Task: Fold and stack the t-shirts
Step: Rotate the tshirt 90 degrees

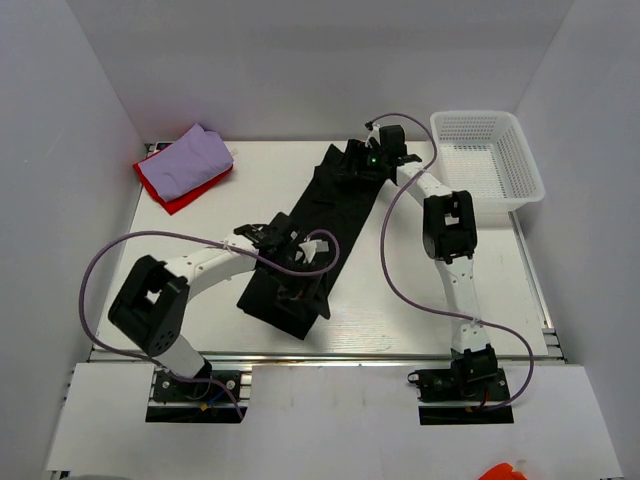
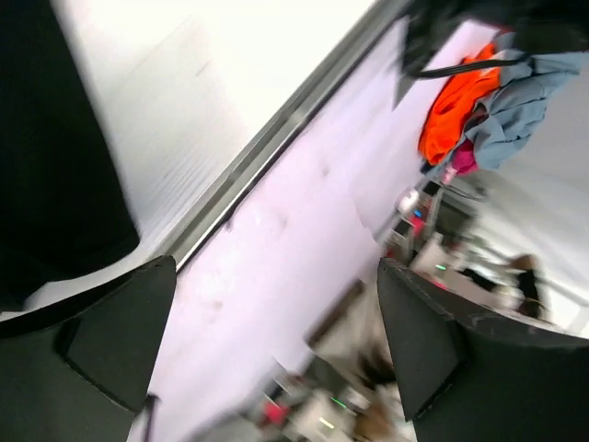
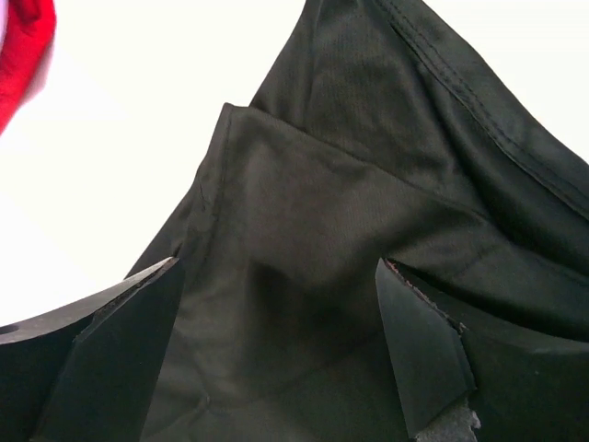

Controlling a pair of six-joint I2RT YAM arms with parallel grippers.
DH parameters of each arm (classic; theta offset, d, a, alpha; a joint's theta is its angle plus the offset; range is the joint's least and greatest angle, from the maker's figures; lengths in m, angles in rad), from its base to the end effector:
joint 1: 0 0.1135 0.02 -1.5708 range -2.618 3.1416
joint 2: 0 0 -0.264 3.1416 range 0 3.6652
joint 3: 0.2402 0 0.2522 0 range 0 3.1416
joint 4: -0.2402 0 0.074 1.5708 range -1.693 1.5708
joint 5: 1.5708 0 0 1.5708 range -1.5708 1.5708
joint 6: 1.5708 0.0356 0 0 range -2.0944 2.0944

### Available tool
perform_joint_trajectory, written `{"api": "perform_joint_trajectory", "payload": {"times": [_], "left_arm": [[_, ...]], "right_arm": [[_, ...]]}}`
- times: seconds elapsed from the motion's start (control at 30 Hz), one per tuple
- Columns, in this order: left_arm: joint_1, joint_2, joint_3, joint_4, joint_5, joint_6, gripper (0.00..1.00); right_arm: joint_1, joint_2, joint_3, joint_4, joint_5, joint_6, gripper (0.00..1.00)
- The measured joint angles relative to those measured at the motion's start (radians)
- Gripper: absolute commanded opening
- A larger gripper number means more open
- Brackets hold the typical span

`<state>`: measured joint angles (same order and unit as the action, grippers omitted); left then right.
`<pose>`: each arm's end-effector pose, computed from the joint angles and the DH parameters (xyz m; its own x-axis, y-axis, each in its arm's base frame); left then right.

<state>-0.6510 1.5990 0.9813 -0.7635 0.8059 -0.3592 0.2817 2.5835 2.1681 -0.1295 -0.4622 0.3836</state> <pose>0.2076 -0.1904 0.1876 -0.9169 0.3925 0.0726 0.2195 0.6477 -0.7296 0.5554 0.1773 0.1545 -0.6919 0.1485 -0.7065 -0.3841 0.7529 0.5344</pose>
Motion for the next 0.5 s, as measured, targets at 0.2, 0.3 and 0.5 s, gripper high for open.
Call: {"api": "perform_joint_trajectory", "payload": {"times": [0.2,0.3,0.5], "left_arm": [[-0.029,-0.135,0.04,0.014,-0.159,0.027,1.0],[-0.027,-0.219,0.032,0.018,-0.334,-0.008,1.0],[-0.007,-0.393,0.012,-0.008,-0.741,-0.17,1.0]], "right_arm": [[0.016,-0.148,-0.102,-0.134,0.089,-0.116,0.9],[0.044,-0.273,-0.18,-0.195,0.135,-0.155,0.9],[0.199,-0.539,-0.466,-0.192,0.204,-0.155,0.9]]}}
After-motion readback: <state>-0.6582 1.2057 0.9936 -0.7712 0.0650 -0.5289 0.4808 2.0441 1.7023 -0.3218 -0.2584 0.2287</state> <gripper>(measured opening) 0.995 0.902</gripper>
